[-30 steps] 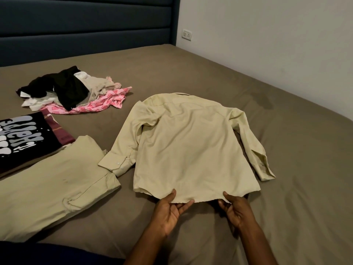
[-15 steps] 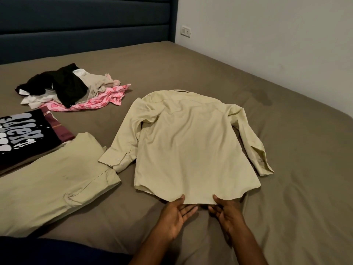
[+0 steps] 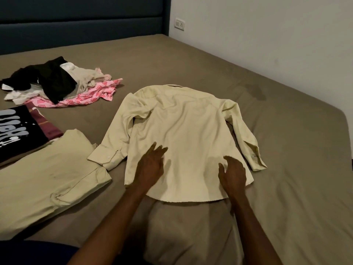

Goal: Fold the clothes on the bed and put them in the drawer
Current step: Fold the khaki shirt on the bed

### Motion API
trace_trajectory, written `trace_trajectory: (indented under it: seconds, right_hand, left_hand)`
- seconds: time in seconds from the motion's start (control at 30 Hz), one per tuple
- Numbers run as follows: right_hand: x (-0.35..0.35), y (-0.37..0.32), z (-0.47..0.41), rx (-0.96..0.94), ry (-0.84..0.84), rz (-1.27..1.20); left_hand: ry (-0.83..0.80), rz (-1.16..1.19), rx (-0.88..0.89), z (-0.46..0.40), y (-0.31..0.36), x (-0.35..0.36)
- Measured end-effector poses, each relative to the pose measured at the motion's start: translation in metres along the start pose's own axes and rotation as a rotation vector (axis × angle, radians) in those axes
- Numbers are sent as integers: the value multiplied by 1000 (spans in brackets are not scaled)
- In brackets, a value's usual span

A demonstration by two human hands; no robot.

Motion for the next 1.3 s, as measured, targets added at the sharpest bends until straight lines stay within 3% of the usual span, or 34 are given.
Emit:
trace_trajectory:
  seconds: [0.07, 0.13, 0.3, 0.47, 0.6, 0.73, 0.9, 1.07, 1.13, 1.2, 1.3]
  right_hand:
    - [29, 8, -26, -54, -123, 87]
    - [44, 35, -42, -23, -199, 195]
    - [51, 75, -53, 43, -174, 191]
    - [44, 70, -56, 58, -126, 208]
    - [41, 33, -72, -23, -80, 134]
    - [70, -13, -123, -186, -119, 132]
    - [105, -64, -204, -305, -172, 235]
    - [134, -44, -240, -298, -189, 250]
    - [135, -36, -243, -291, -95, 312]
    - [130, -64, -257, -285, 66, 388]
    - [130, -118, -294, -300, 156, 358]
  left_hand:
    - [-280, -112, -44, 9, -44, 27]
    - [-386, -202, -153, 37, -78, 35]
    - [-225, -382, -200, 70, -74, 10]
    - [-281, -388, -221, 67, -69, 10]
    - [-220, -357, -141, 34, -57, 7]
    - [-161, -136, -118, -23, -69, 25]
    - [-239, -108, -30, -92, -112, 63]
    - [-230, -357, -224, -90, -188, 54]
    - [-226, -391, -287, -88, -193, 51]
    - [-218, -445, -346, -103, -195, 43]
    - [-145, -470, -419, -139, -193, 32]
Point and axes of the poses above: each hand's wrist, its own z-axis away from the middle knuckle, its own x-axis out of the palm, y = z × x, the point moved 9 cm from there along -z, towards the middle knuckle, and after that the axes turned 15 degrees about x, right-handed, at the moved point
